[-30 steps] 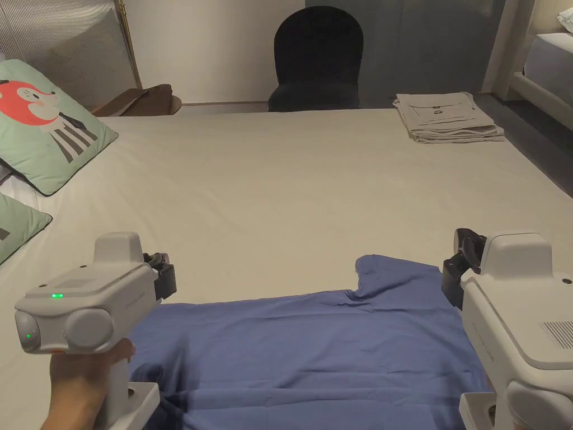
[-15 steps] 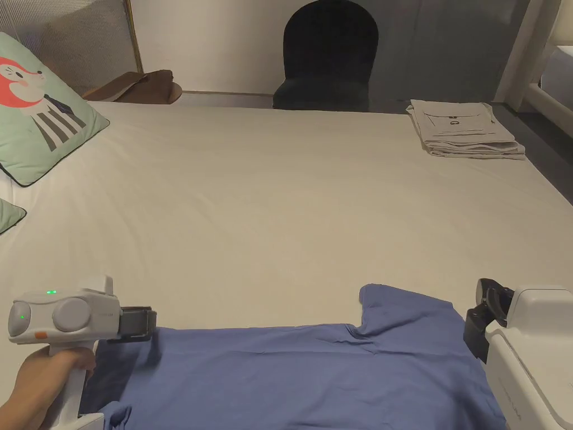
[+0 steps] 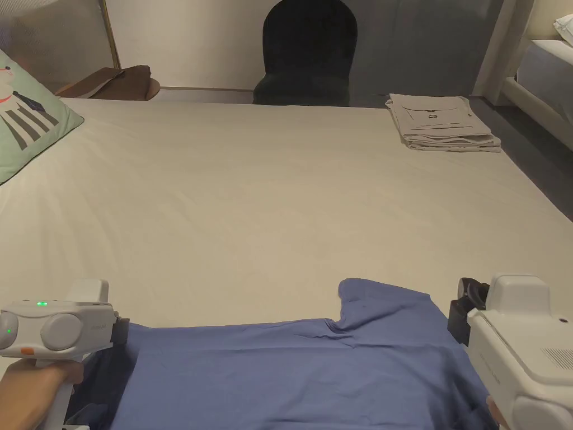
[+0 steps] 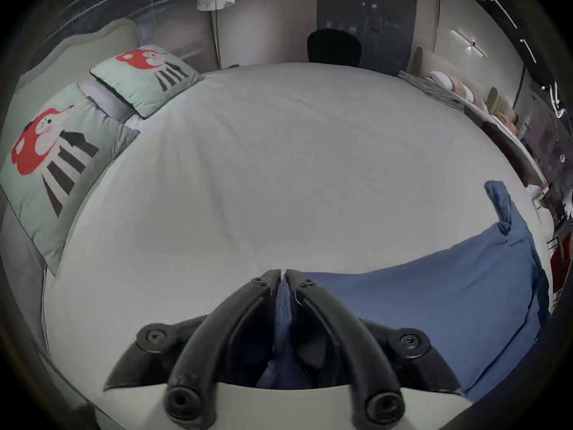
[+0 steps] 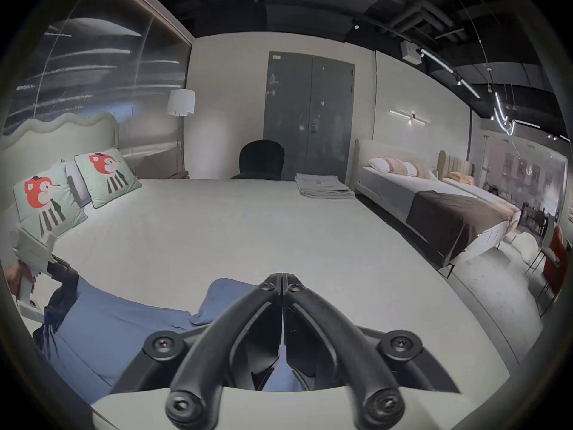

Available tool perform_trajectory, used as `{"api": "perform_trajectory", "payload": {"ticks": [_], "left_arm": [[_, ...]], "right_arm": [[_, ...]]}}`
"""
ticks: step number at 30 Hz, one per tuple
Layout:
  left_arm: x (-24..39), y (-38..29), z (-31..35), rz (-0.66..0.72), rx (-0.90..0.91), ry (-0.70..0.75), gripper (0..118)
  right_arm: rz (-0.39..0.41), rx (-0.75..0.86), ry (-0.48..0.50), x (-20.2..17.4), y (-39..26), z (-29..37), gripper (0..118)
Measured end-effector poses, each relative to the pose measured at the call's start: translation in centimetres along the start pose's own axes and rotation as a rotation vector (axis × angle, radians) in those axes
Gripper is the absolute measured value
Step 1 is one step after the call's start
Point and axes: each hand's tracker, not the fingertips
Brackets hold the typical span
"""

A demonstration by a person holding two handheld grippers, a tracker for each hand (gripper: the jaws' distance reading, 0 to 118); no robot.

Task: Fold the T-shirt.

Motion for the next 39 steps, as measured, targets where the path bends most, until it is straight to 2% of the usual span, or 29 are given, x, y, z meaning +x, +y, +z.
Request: {"api": "perform_trajectory", "payload": {"ticks": [3, 5, 7, 8, 9, 11, 14, 15, 17, 19, 21, 23, 24, 25, 26, 28, 30, 39], "left_arm": [[0.2, -0.1, 1.4, -0.012, 0.044, -0.012, 2], [0.2, -0.3, 2.3, -0.009, 0.064, -0.034, 1], [0.1, -0.3, 2.8, -0.008, 0.084, -0.049, 1], [0.1, -0.3, 3.1, -0.007, 0.09, -0.053, 1], [0.1, -0.4, 3.2, -0.002, 0.096, -0.051, 1], [0.2, -0.4, 3.5, -0.002, 0.108, -0.059, 1], [0.2, -0.3, 3.6, -0.001, 0.112, -0.07, 1], [0.2, -0.3, 3.7, -0.003, 0.112, -0.075, 1], [0.1, -0.4, 3.8, -0.004, 0.119, -0.077, 1], [0.0, -0.3, 3.7, -0.005, 0.118, -0.083, 1], [-0.1, -0.3, 3.5, -0.006, 0.111, -0.084, 1], [-0.2, -0.4, 3.5, -0.001, 0.111, -0.081, 1], [-0.3, -0.4, 3.6, 0.004, 0.112, -0.081, 1], [-0.4, -0.5, 3.7, 0.011, 0.112, -0.081, 1], [-0.3, -0.6, 4.0, 0.017, 0.113, -0.08, 1], [-0.4, -0.8, 4.5, 0.027, 0.114, -0.078, 1], [-0.5, -1.2, 5.2, 0.03, 0.122, -0.071, 1], [-2.3, -3.7, 10.4, 0.063, 0.155, -0.048, 1]], "right_arm": [[-0.008, -0.109, -0.005, 1.4, -0.1, -3.5, 1], [-0.034, -0.217, 0.022, 2.5, -0.3, -6.3, 28], [-0.092, -0.292, 0.032, 3.5, -0.9, -9.2, 72], [-0.102, -0.36, 0.043, 3.8, -1.2, -10.7, 85], [-0.142, -0.408, 0.051, 4.1, -1.7, -11.9, 95], [-0.108, -0.444, 0.071, 4.1, -2.7, -13.6, 98], [-0.035, -0.493, 0.003, 3.3, -3.9, -15.3, 96], [-0.016, -0.509, 0.02, 3.1, -4.2, -15.7, 94], [0.031, -0.513, 0.034, 2.3, -4.8, -15.9, 79], [0.047, -0.526, 0.043, 1.9, -5.4, -16.1, 76], [0.034, -0.543, 0.051, 1.7, -5.8, -16.1, 58], [0.031, -0.524, 0.053, 1.8, -5.5, -15.5, 51], [0.024, -0.524, 0.066, 1.9, -5.3, -15.3, 39], [0.015, -0.523, 0.071, 1.9, -5.1, -15.0, 9], [0.009, -0.52, 0.084, 1.8, -5.0, -14.6, 4], [0.013, -0.474, 0.069, 1.8, -4.5, -13.3, 4], [-0.018, -0.426, 0.067, 2.0, -3.7, -11.6, 4], [-0.113, -0.244, 0.158, 4.2, -0.5, 0.3, 3]]}}
